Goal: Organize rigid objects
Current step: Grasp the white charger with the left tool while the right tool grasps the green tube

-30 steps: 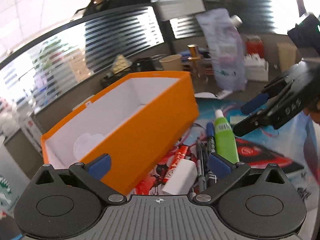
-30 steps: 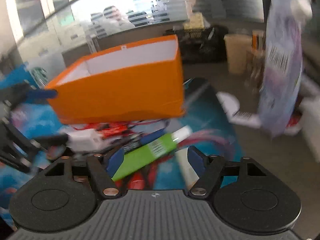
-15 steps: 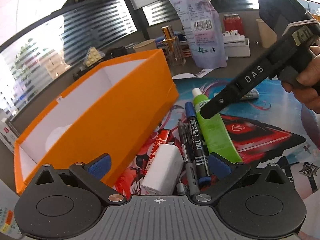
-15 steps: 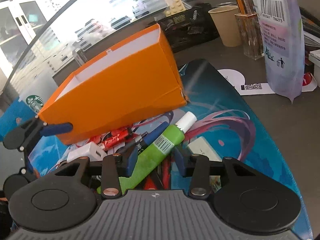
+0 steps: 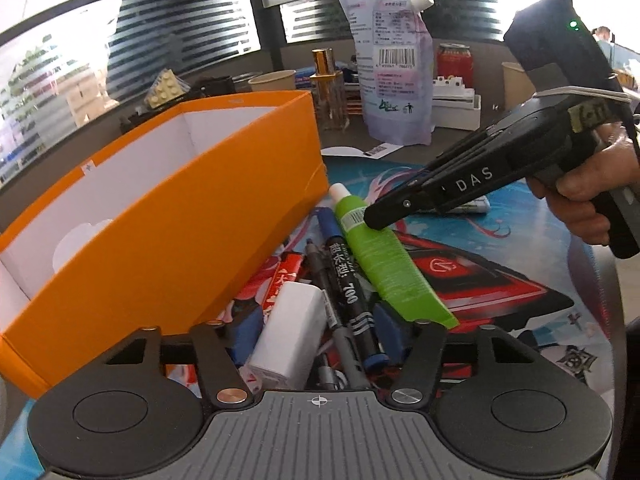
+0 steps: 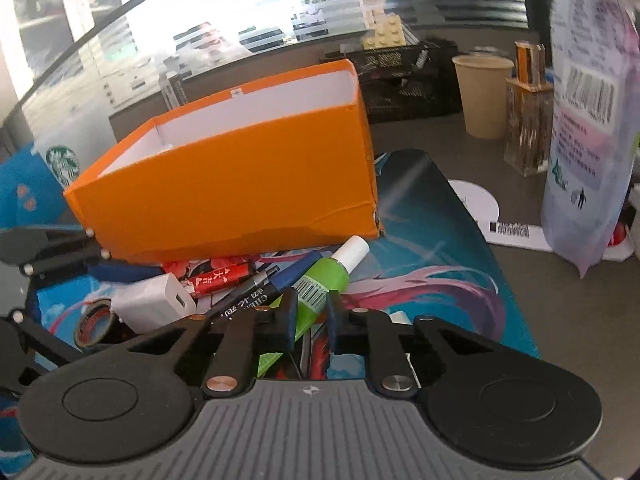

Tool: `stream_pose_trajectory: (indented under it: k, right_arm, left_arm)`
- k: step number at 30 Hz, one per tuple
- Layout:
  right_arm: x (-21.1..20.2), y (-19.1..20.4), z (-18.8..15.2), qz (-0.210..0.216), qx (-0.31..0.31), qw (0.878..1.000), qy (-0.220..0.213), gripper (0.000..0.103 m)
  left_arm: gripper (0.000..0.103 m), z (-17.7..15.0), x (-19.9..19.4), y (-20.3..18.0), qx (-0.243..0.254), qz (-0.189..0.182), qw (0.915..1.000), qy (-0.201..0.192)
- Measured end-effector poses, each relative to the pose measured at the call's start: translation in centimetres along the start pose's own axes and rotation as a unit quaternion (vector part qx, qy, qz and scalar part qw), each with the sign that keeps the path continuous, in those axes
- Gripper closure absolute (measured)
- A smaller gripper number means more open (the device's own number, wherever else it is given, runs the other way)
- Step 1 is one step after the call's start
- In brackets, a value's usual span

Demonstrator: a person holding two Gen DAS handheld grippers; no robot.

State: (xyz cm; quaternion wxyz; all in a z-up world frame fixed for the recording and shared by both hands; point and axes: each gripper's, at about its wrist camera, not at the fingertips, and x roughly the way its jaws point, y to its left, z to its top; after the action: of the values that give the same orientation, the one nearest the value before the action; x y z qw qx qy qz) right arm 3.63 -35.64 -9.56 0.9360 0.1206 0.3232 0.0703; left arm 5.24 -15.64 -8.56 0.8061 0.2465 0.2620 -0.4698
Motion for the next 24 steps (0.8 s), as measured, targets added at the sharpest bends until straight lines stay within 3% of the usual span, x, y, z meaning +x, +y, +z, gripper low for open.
stream_pose_trajectory:
  k: [3,7,13,18,21,24]
  right_arm:
    - [0.0,-0.1,0.0,0.002,0.006,1.000,0.003,0.089]
    - [0.5,0.5,0.0,-0.024,-0.004,1.000,0.005,0.067]
    - [1.4,1.3,0.0,-0.025,-0.012,1.000,0.006,0.060]
    - [2.2,3.2,-0.4,-0.053,-0.077,0.996,-0.001,0.069]
    - [2.0,3.4,-0.4,-0.045,-0.093,0.995,0.002,0.080]
    - [1.5,4.2,-0.9,-0.064,-0.141,0.988,0.002,0.090]
  left_arm:
    - [0.058,0.0,0.0,0.3,-0.017,-0.017,0.9997,-0.001]
    - [0.076,0.0,-0.1,1.0,-0.040,-0.011,0.9991,-0.004]
    - [0.080,0.0,0.3,2.2,-0.078,-0.005,0.9969,0.006]
    - [0.082,0.0,0.4,1.9,-0.080,0.005,0.9968,0.005]
    - [0.082,0.2,0.4,1.9,-0.094,0.012,0.9954,0.008]
    - [0.083,0.1,0.4,1.9,-0.109,0.022,0.9938,0.010]
